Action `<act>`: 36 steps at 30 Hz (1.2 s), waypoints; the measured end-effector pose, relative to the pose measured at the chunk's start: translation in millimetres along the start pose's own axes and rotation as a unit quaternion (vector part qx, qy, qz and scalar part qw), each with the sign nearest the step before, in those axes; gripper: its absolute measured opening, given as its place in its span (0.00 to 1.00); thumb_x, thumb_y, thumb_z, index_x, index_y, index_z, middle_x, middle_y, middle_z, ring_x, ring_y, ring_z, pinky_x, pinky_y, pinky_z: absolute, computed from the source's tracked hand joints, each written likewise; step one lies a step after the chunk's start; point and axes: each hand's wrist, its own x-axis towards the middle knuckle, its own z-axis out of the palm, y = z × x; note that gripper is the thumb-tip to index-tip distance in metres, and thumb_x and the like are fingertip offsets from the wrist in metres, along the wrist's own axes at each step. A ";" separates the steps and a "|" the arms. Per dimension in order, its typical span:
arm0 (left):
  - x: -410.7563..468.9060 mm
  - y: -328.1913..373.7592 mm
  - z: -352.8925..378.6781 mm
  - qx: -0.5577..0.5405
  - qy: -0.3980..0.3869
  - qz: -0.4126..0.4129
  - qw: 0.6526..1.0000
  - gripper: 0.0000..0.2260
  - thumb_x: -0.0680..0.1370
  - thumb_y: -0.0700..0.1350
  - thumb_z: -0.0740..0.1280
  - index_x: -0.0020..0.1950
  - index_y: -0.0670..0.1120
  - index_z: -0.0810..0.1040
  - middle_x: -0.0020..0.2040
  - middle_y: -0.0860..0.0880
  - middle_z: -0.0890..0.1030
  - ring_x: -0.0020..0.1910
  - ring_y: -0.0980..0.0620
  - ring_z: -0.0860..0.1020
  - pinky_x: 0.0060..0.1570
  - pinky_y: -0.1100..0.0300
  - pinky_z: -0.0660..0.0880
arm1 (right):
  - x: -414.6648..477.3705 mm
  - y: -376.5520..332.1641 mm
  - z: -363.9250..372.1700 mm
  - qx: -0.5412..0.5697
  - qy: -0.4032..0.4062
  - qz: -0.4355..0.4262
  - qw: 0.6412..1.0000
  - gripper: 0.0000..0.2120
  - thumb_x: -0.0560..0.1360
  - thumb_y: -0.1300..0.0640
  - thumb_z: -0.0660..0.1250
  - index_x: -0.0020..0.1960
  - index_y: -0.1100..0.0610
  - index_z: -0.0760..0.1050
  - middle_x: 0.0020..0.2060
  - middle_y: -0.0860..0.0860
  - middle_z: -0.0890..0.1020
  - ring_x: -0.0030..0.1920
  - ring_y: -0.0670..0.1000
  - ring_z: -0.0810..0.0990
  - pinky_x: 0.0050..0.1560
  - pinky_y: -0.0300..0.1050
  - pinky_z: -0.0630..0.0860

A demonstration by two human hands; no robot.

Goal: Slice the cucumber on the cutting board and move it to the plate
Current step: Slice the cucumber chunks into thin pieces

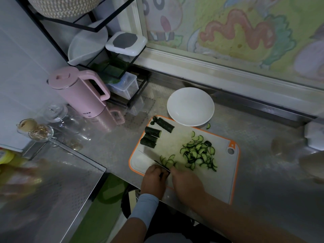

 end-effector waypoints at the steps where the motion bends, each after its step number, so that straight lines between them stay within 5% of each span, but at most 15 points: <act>1: -0.5 0.5 -1.1 0.001 0.004 0.002 1.000 0.04 0.73 0.43 0.70 0.41 0.44 0.83 0.42 0.47 0.78 0.43 0.49 0.75 0.42 0.67 0.64 | -6.1 2.3 0.1 -0.006 0.017 -0.003 1.000 0.18 0.67 0.58 0.73 0.56 0.52 0.76 0.28 0.50 0.79 0.27 0.48 0.78 0.24 0.39 0.68; 4: -1.4 0.6 -1.7 -0.004 0.009 0.012 1.000 0.03 0.70 0.40 0.74 0.36 0.44 0.82 0.37 0.48 0.77 0.38 0.48 0.76 0.39 0.70 0.62 | -26.9 14.1 6.2 -0.019 0.057 -0.012 0.998 0.18 0.64 0.55 0.75 0.48 0.48 0.71 0.23 0.49 0.75 0.22 0.45 0.74 0.19 0.39 0.65; 10: -2.2 1.4 1.2 -0.005 0.025 -0.007 1.000 0.03 0.70 0.41 0.73 0.37 0.45 0.81 0.38 0.48 0.78 0.40 0.48 0.77 0.38 0.69 0.62 | -39.2 22.9 0.6 -0.065 0.057 -0.015 0.996 0.17 0.55 0.53 0.80 0.41 0.50 0.78 0.23 0.46 0.74 0.22 0.42 0.73 0.21 0.37 0.65; 13: -3.3 2.6 -0.7 0.004 0.022 -0.010 1.000 0.05 0.72 0.43 0.72 0.38 0.43 0.81 0.39 0.46 0.78 0.41 0.47 0.77 0.39 0.67 0.63 | -25.9 17.5 2.8 -0.034 0.033 -0.006 0.999 0.27 0.54 0.55 0.81 0.47 0.50 0.71 0.22 0.48 0.74 0.21 0.45 0.73 0.18 0.38 0.63; 17: -3.8 4.5 -3.3 0.017 0.004 -0.018 1.000 0.08 0.76 0.47 0.67 0.44 0.43 0.82 0.44 0.46 0.78 0.45 0.49 0.75 0.41 0.66 0.63 | -6.8 3.5 6.8 -0.018 -0.005 -0.010 1.000 0.19 0.77 0.56 0.62 0.67 0.54 0.69 0.41 0.51 0.82 0.40 0.52 0.82 0.35 0.45 0.73; 24: -6.2 3.2 -4.8 0.024 0.002 -0.005 1.000 0.07 0.75 0.45 0.68 0.43 0.44 0.84 0.44 0.47 0.79 0.45 0.49 0.76 0.43 0.68 0.64 | -0.4 -0.2 6.6 -0.005 -0.021 0.000 1.000 0.20 0.79 0.59 0.55 0.71 0.53 0.63 0.48 0.52 0.81 0.47 0.54 0.80 0.41 0.46 0.70; 28: -4.9 2.7 -3.7 0.021 0.000 -0.010 1.000 0.05 0.73 0.44 0.71 0.39 0.44 0.83 0.40 0.47 0.79 0.41 0.49 0.77 0.40 0.68 0.65 | -25.3 10.9 3.5 -0.044 0.032 -0.019 0.998 0.20 0.64 0.54 0.74 0.51 0.51 0.69 0.25 0.50 0.76 0.24 0.47 0.77 0.22 0.38 0.68; 31: -4.7 2.4 -3.1 0.028 0.002 0.005 1.000 0.04 0.71 0.42 0.72 0.37 0.44 0.82 0.37 0.48 0.78 0.39 0.48 0.77 0.40 0.68 0.64 | -37.9 20.4 3.2 -0.060 0.026 -0.007 0.998 0.17 0.56 0.54 0.80 0.39 0.50 0.75 0.22 0.49 0.74 0.20 0.45 0.73 0.18 0.38 0.63; 36: -5.6 3.2 -0.8 0.017 0.003 -0.015 1.000 0.07 0.75 0.45 0.67 0.41 0.43 0.81 0.43 0.47 0.76 0.44 0.50 0.75 0.41 0.68 0.63 | -30.6 20.0 6.2 -0.065 0.016 -0.005 0.998 0.24 0.51 0.55 0.83 0.43 0.51 0.76 0.21 0.50 0.73 0.19 0.45 0.72 0.18 0.37 0.61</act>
